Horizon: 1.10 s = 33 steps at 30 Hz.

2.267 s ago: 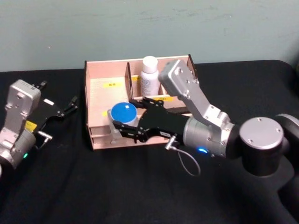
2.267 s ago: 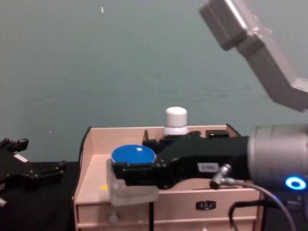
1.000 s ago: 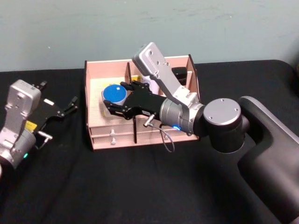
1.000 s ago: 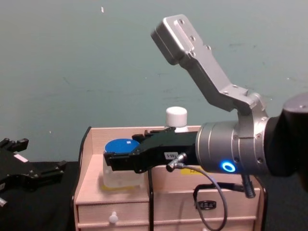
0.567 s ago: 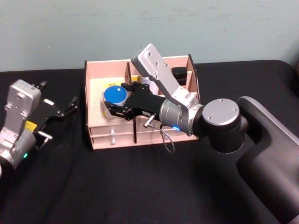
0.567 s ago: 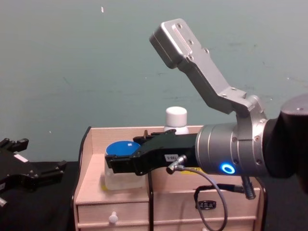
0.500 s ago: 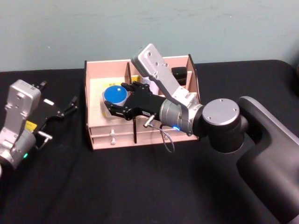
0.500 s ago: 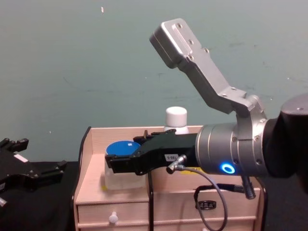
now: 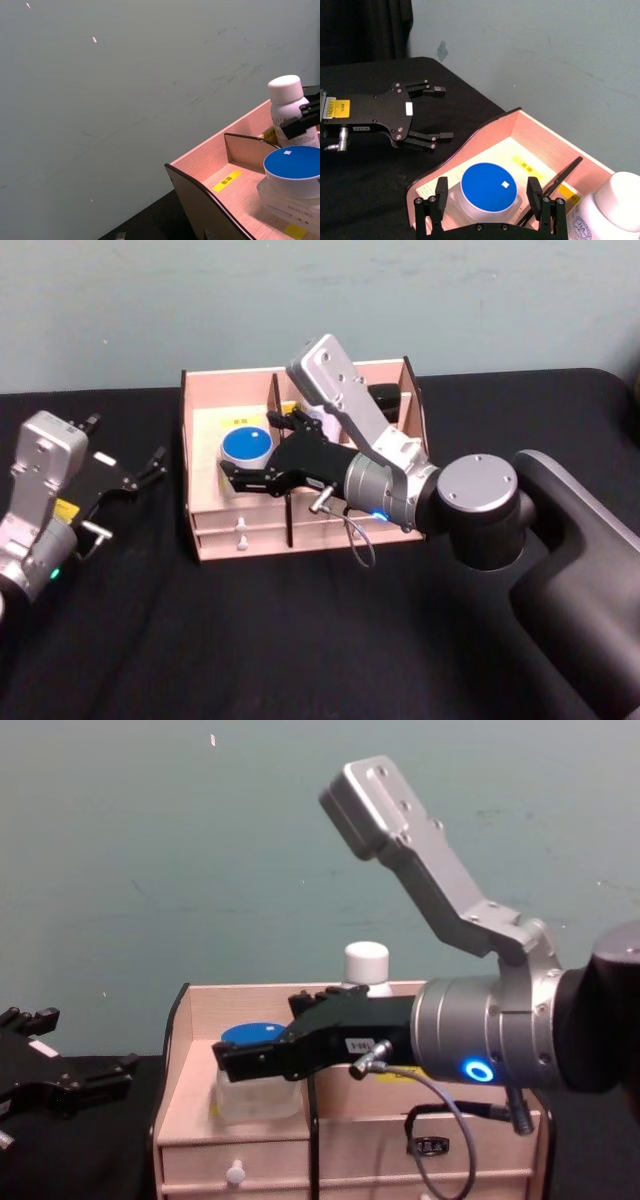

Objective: Pick up the facial cleanser and watermelon frost from the table and place them into the tiered storage box.

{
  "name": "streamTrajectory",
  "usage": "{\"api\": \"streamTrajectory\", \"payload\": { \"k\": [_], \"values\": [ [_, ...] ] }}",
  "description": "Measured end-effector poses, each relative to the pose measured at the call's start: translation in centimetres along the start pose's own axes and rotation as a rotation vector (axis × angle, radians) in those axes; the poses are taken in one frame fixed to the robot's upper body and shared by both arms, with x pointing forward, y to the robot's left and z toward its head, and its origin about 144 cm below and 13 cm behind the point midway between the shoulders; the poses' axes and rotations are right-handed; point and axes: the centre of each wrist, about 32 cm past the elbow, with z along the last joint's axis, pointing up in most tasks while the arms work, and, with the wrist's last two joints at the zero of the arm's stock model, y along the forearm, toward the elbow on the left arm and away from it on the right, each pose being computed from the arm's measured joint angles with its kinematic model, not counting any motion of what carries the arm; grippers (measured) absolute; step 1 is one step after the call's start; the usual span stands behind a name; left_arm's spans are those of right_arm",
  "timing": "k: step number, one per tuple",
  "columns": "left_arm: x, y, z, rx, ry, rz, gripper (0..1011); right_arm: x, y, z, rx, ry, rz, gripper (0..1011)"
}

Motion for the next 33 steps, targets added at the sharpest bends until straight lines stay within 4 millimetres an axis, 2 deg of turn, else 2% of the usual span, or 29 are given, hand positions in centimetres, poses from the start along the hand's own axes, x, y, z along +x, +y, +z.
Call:
{"api": "streamTrajectory", "payload": {
  "k": [9, 17, 26, 33],
  "values": [
    [0.0, 0.0, 0.0, 0.0, 0.0, 0.0, 1010, -0.1, -1.8, 0.8, 0.077, -0.051, -0.021, 1002],
    [0.0, 0.0, 0.0, 0.0, 0.0, 0.0, 1009, -0.2, -5.8, 0.8, 0.191, -0.124, -0.144, 1003],
    [0.0, 0.0, 0.0, 0.0, 0.0, 0.0, 1010, 0.9, -10.0, -0.6, 0.244, -0.162, -0.385, 1002],
    [0.0, 0.0, 0.0, 0.0, 0.0, 0.0, 1010, 2.8, -11.4, -2.3, 0.219, -0.162, -0.56, 1003]
  ]
}}
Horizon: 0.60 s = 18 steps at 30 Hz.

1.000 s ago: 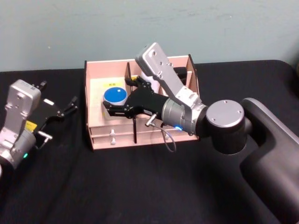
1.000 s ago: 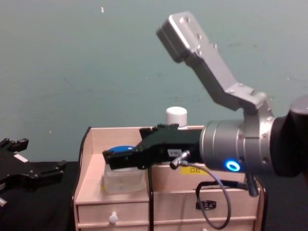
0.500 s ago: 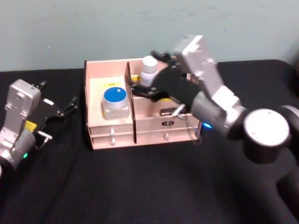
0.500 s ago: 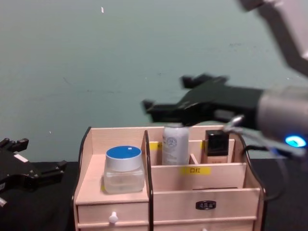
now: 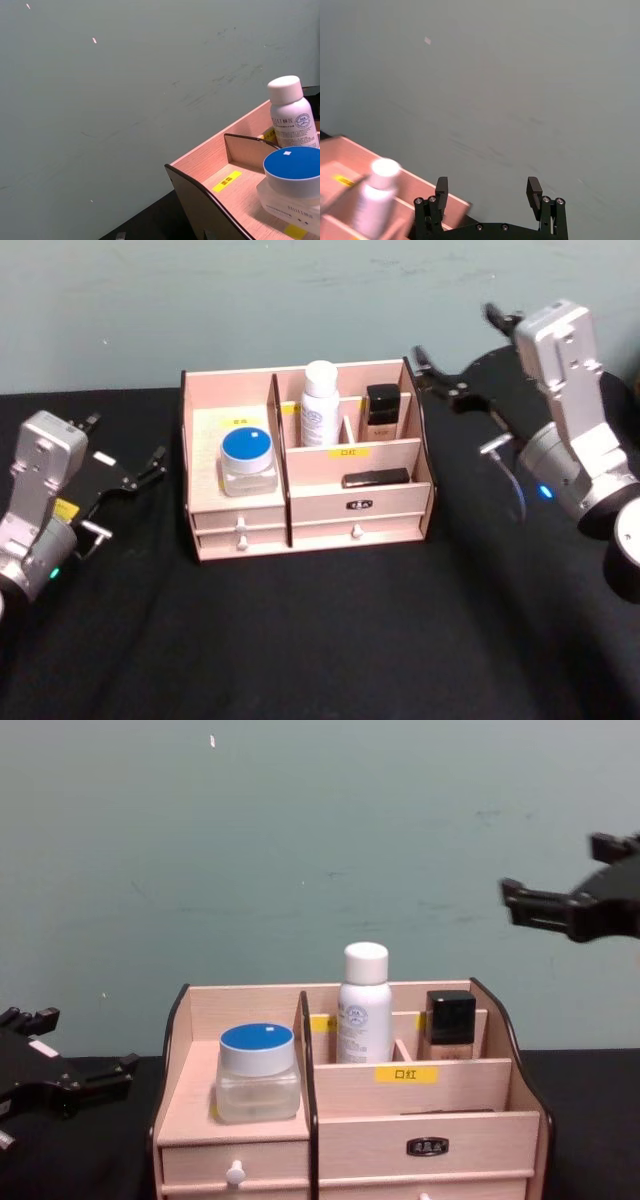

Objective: Pick up the facial cleanser and watermelon frost from the table and place them into the tiered storage box.

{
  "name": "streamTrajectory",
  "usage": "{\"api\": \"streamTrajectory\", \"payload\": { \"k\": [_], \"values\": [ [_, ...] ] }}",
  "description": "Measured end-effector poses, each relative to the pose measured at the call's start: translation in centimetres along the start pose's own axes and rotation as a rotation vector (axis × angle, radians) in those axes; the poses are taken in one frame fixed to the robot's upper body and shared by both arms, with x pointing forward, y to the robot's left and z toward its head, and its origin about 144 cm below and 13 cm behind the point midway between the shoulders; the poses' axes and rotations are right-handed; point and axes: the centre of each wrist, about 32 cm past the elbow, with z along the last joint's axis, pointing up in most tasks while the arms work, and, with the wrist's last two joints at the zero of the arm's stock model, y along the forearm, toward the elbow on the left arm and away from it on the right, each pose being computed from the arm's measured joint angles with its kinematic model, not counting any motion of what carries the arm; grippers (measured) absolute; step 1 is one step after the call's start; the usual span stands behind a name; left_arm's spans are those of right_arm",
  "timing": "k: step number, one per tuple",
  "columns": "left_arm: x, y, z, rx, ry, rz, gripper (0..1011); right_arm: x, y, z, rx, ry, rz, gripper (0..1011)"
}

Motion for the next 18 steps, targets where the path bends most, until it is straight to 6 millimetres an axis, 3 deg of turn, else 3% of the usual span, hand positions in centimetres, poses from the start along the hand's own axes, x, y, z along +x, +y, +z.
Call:
{"api": "streamTrajectory", "payload": {
  "k": [9, 18],
  "values": [
    [0.0, 0.0, 0.0, 0.0, 0.0, 0.0, 1010, 1.5, 0.8, -3.1, -0.092, -0.016, -0.1, 1003],
    [0.0, 0.0, 0.0, 0.0, 0.0, 0.0, 1010, 1.2, 1.0, -5.2, -0.163, -0.025, -0.111, 1002]
  ]
}}
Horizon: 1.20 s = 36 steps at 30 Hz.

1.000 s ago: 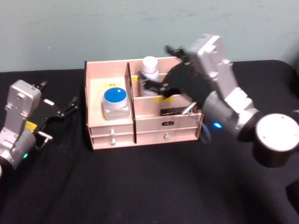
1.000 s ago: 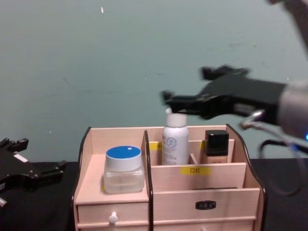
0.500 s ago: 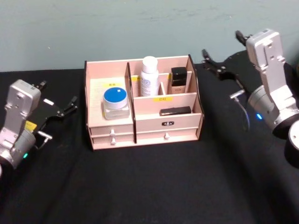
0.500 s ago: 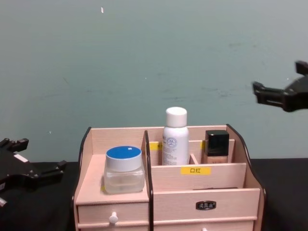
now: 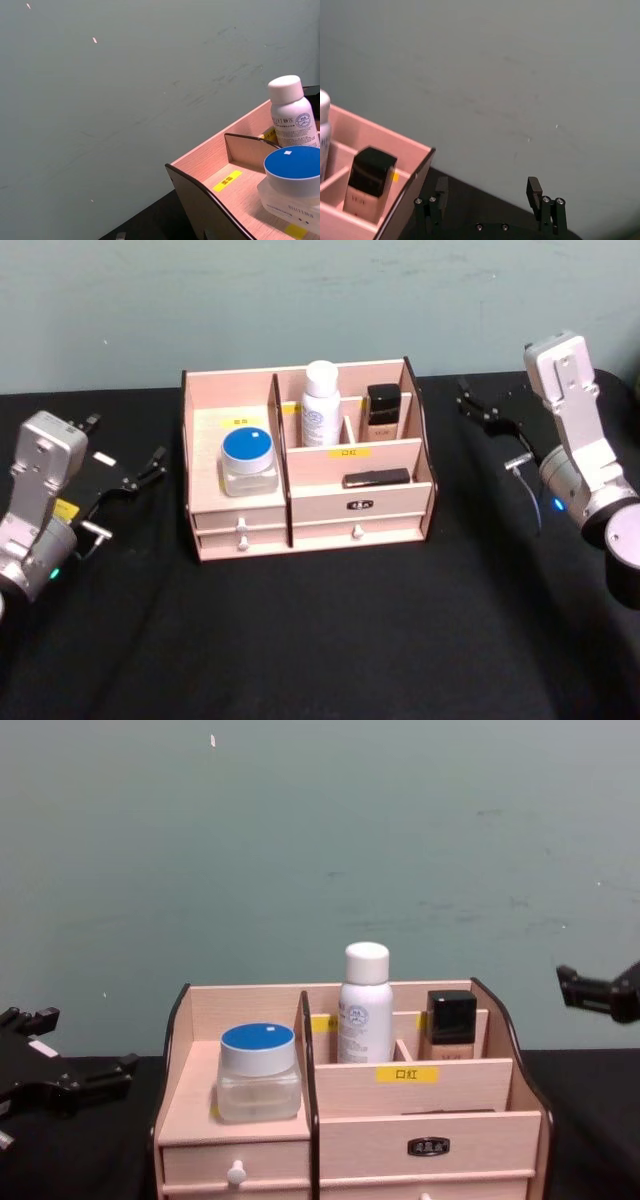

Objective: Pick up the facial cleanser and watermelon frost from the table and place them into the tiered storage box.

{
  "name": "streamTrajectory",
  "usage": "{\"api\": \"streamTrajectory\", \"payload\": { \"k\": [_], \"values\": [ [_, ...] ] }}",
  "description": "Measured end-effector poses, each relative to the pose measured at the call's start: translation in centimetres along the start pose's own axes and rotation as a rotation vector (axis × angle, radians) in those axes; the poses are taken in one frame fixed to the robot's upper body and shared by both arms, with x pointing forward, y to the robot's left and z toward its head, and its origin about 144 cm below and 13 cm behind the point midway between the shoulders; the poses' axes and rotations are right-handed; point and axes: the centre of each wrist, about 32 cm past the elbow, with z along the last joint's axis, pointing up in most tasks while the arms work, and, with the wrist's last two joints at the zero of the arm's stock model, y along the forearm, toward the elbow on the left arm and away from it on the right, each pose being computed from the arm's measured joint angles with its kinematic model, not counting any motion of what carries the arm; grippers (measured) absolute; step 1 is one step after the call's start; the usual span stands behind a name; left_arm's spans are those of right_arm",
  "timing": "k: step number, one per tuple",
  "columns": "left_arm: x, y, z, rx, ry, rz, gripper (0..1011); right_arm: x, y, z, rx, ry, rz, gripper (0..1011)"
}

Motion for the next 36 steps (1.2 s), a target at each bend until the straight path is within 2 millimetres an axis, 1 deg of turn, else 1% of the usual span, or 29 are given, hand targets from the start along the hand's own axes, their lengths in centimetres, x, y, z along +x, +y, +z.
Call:
{"api": "streamTrajectory", "payload": {
  "k": [3, 36],
  "values": [
    [0.0, 0.0, 0.0, 0.0, 0.0, 0.0, 1010, -0.19, -0.07, -0.51, -0.021, -0.004, 0.003, 1003],
    [0.0, 0.0, 0.0, 0.0, 0.0, 0.0, 1010, -0.05, 0.0, -0.29, -0.014, -0.002, 0.001, 1002]
  ]
}}
